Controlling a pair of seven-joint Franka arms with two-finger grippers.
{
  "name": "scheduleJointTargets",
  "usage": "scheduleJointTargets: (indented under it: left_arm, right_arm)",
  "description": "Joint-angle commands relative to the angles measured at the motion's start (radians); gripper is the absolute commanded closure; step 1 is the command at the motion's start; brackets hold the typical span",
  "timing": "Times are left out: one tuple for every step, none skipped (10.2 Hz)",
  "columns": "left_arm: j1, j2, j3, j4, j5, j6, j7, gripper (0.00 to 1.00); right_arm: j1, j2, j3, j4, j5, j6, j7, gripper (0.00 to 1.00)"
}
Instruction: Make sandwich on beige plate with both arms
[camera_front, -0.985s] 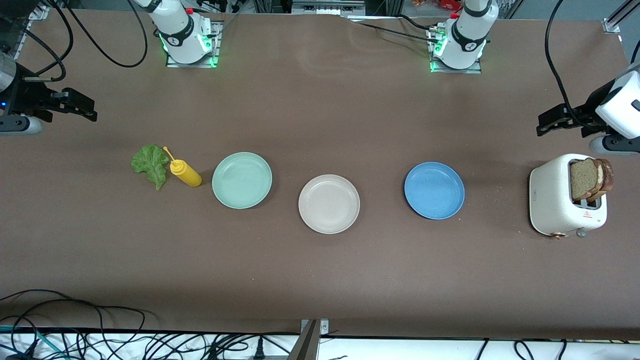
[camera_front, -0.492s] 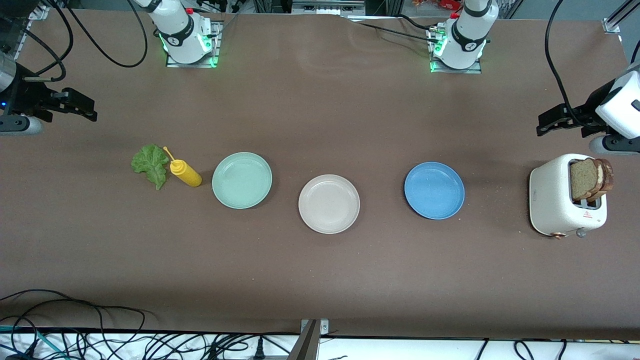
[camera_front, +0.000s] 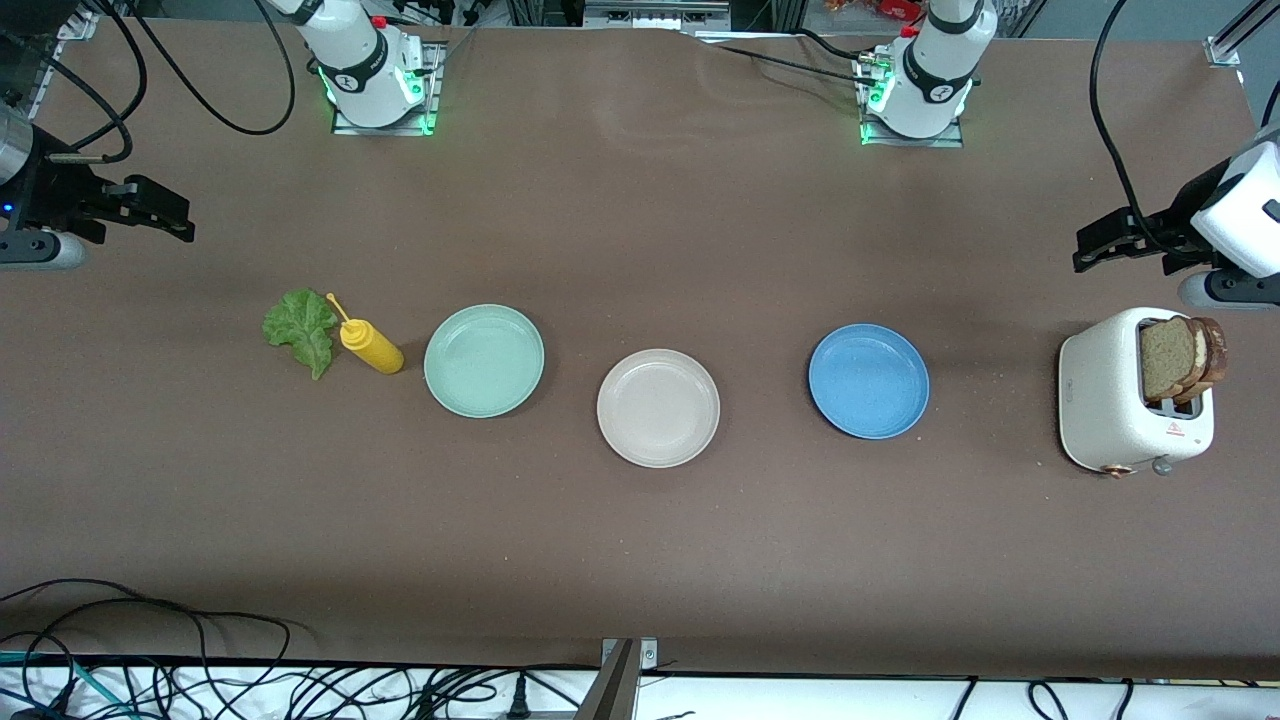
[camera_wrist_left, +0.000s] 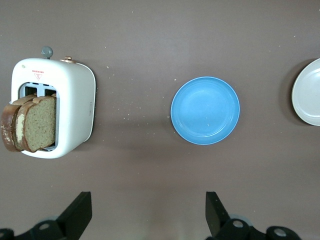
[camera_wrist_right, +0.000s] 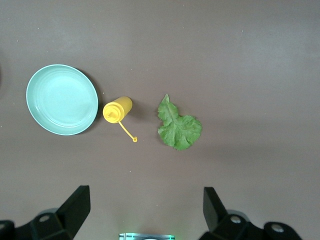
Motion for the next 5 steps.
scheduleJointTargets:
  left_arm:
    - [0.005,0.009,0.001,0.025,-0.015,-0.009,0.019,0.0]
    - [0.005,0.009,0.002,0.025,-0.024,-0.011,0.019,0.0]
    - [0.003,0.009,0.002,0.025,-0.021,-0.011,0.019,0.0]
    - [0.003,0.009,0.002,0.025,-0.02,-0.011,0.019,0.0]
    - [0.005,0.007,0.002,0.025,-0.02,-0.011,0.019,0.0]
  right_arm:
    - [-0.005,0.002,0.001,0.017,0.008,-0.016,-0.012,0.0]
    - [-0.005,0.002,0.001,0.017,0.008,-0.016,-0.012,0.0]
    - [-0.005,0.002,0.001,0.017,0.008,-0.016,-0.01,0.0]
    - [-0.005,0.002,0.001,0.017,0.008,-0.016,-0.012,0.0]
    - [-0.005,0.002,0.001,0.017,0.008,-0.016,-0.01,0.0]
